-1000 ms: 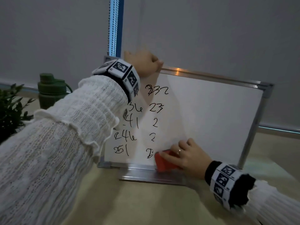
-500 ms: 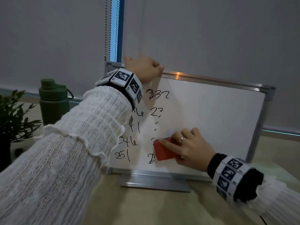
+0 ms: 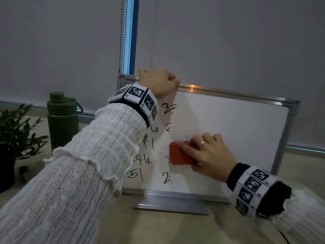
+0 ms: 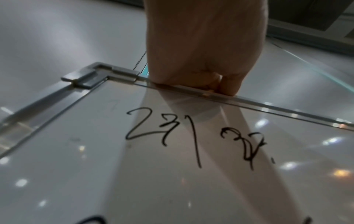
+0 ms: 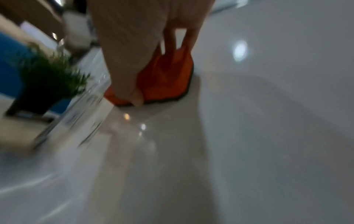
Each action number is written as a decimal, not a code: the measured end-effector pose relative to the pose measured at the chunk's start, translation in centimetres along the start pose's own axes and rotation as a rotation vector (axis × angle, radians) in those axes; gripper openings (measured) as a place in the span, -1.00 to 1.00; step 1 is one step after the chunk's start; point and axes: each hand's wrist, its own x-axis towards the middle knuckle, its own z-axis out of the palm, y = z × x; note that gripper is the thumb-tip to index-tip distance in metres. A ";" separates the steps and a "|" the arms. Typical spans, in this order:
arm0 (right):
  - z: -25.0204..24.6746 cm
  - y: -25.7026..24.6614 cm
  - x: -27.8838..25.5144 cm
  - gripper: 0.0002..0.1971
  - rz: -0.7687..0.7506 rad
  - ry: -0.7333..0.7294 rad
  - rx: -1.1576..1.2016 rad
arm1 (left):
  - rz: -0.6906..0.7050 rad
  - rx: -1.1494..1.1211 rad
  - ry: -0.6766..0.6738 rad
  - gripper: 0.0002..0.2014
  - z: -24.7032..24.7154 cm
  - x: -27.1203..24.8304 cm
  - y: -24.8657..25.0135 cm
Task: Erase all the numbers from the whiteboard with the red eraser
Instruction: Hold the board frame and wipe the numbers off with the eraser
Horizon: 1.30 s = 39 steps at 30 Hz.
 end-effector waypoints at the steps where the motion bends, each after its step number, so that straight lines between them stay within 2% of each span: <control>1: -0.6 1.0 1.3 -0.19 0.072 0.036 0.009 | -0.001 -0.005 0.003 -0.54 0.0 -0.1 0.0; 4: -3.1 4.2 5.8 -0.24 0.346 0.160 0.085 | 0.003 0.001 0.023 -0.56 0.0 0.0 0.0; 6: -3.2 3.8 6.4 -0.27 0.409 0.173 0.115 | 0.002 0.008 0.009 -0.56 -0.1 0.0 -0.1; 8: -1.9 1.7 4.6 -0.30 0.339 0.134 0.112 | -0.005 0.007 -0.013 -0.56 -0.2 0.1 -0.1; 12: 0.9 -2.5 -1.6 -0.17 0.002 -0.069 0.066 | -0.003 -0.011 -0.107 -0.56 -0.9 0.3 -0.1; 15: 1.0 -1.5 -1.1 -0.17 -0.021 -0.035 0.077 | 0.018 -0.057 -0.177 -0.63 -1.6 0.4 -0.3; 17: 0.0 0.0 0.7 -0.19 0.069 0.030 0.087 | 0.010 -0.053 -0.191 -0.62 -1.9 0.4 -0.3; 20: -1.6 2.3 3.5 -0.26 0.289 0.074 0.133 | -0.008 -0.035 -0.165 -0.52 -1.6 0.3 -0.3; 23: -1.8 2.2 3.8 -0.28 0.404 0.092 0.146 | -0.045 0.048 -0.063 -0.59 -0.8 -0.1 -0.7; 25: -0.6 0.3 2.1 -0.26 0.315 0.077 0.121 | -0.053 0.082 -0.011 -0.61 -0.5 -0.3 -0.9; 29: 1.8 -3.8 -3.2 -0.17 -0.066 -0.062 0.056 | -0.047 0.078 -0.005 -0.60 -0.4 -0.3 -0.6; 31: 1.9 -3.4 -3.4 -0.18 -0.104 -0.057 0.041 | -0.040 0.085 0.006 -0.63 -0.3 -0.3 -0.7; 33: 1.0 -1.6 -1.2 -0.22 0.020 0.000 0.041 | -0.035 0.087 0.012 -0.63 -0.2 -0.3 -0.9; 36: -1.3 1.7 2.8 -0.29 0.315 0.091 0.092 | -0.039 0.095 0.011 -0.59 0.0 -0.1 -0.8; 38: -1.6 2.0 3.6 -0.27 0.398 0.088 0.127 | -0.046 0.104 0.012 -0.55 0.1 0.0 -0.8; 39: -1.4 1.6 3.3 -0.27 0.393 0.087 0.132 | -0.045 0.103 0.015 -0.54 0.2 0.1 -0.9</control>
